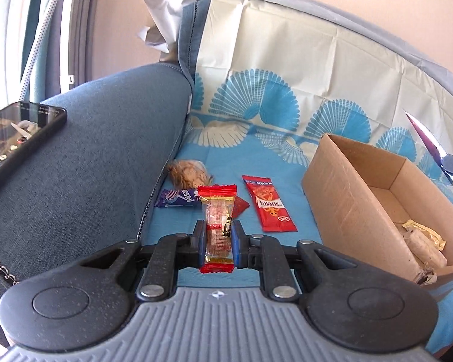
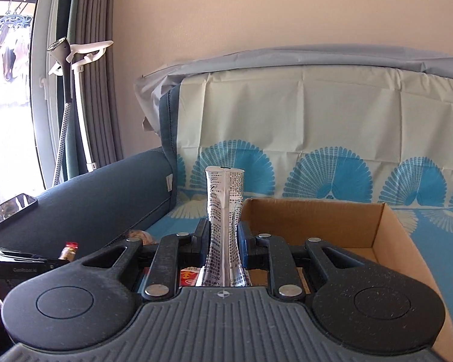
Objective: Organize snacks
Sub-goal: 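Lift both held snacks and carry them over the cardboard box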
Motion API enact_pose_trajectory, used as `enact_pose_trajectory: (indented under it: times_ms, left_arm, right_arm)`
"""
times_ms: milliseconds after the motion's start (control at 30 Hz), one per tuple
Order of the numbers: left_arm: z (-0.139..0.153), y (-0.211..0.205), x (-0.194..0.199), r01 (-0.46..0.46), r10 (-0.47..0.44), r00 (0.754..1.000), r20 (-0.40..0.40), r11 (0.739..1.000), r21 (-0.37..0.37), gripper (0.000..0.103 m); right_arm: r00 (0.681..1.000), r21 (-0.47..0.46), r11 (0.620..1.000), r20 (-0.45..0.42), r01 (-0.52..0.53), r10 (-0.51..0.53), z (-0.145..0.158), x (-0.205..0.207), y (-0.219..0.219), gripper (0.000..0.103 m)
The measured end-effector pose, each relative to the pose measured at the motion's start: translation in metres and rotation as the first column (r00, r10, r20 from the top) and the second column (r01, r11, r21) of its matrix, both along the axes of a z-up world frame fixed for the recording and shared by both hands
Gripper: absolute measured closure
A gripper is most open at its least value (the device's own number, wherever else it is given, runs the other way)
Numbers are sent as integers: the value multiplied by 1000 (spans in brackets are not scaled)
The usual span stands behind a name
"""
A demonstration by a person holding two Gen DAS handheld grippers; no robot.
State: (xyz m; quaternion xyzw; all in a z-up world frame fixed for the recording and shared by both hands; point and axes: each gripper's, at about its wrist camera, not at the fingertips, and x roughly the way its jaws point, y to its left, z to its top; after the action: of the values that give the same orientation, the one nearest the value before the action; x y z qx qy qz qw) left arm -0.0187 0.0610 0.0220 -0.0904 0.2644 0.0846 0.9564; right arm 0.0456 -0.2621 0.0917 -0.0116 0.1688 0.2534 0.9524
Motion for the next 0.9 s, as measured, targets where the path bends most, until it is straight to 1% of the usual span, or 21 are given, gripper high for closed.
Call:
enact_pose_trajectory:
  times_ms: [33, 133, 233, 433, 667, 800, 900]
  left_arm:
    - [2, -3, -1, -7, 7, 1000, -1, 1000, -2, 85]
    - [9, -17, -1, -10, 10, 1000, -13, 1000, 7, 85]
    - [20, -37, 2, 22, -22, 1000, -2, 1000, 17, 85]
    - [49, -81, 18, 99, -99, 994, 51, 995, 2, 85]
    - [72, -137, 42, 208, -205, 974, 96, 978, -17, 85]
    - [80, -162, 55, 251, -245, 963, 111, 967, -37, 85]
    - [88, -180, 66, 286, -280, 953, 119, 958, -35, 85]
  right_arm:
    - [1000, -9, 1000, 5, 10, -10, -1, 3, -3, 82]
    - [999, 24, 998, -13, 50, -50, -1, 12, -14, 82]
    - [996, 72, 994, -28, 88, -87, 2, 18, -27, 82]
    - [980, 129, 973, -74, 193, -185, 3, 32, -50, 82]
    - [952, 164, 939, -109, 302, -287, 3, 39, -72, 82]
    - [941, 169, 927, -119, 335, -318, 3, 42, -80, 82]
    - [935, 170, 921, -117, 351, -334, 3, 42, -83, 82]
